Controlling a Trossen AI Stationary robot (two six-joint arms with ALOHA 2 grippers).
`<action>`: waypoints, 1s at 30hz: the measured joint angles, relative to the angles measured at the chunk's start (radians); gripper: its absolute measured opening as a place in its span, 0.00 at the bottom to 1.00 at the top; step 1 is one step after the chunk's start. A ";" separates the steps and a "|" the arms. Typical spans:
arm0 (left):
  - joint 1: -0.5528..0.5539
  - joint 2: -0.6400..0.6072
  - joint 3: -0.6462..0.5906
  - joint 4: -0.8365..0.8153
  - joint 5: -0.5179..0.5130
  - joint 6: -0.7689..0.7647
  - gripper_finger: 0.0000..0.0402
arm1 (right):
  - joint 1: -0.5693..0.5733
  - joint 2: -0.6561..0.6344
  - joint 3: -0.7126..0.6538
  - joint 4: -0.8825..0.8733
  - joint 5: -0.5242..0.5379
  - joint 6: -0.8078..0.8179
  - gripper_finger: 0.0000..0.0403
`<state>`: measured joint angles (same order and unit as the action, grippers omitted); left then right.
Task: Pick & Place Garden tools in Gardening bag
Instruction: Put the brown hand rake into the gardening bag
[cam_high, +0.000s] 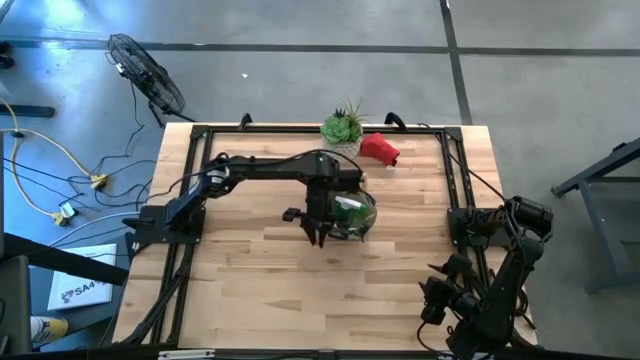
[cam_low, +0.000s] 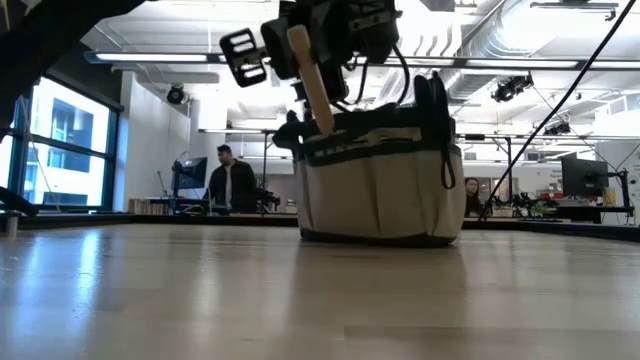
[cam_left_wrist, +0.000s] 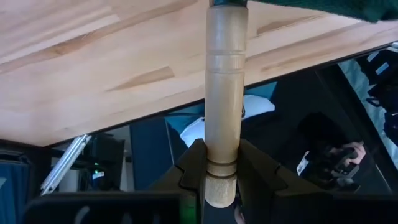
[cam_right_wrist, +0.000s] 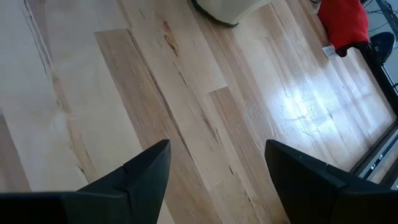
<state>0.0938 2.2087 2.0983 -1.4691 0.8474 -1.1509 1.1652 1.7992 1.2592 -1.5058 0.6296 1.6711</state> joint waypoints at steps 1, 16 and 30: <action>0.007 0.002 0.000 0.002 0.000 0.005 0.14 | 0.000 0.000 0.000 0.004 0.000 0.000 0.63; 0.099 0.004 0.015 0.045 -0.019 0.025 0.28 | 0.000 0.000 0.000 0.028 -0.004 0.000 0.63; 0.133 -0.021 0.022 0.066 -0.053 -0.031 0.46 | 0.000 0.000 0.000 0.072 -0.004 -0.026 0.63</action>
<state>0.2263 2.1878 2.1198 -1.4030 0.7946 -1.1821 1.1656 1.7992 1.2594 -1.4340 0.6260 1.6447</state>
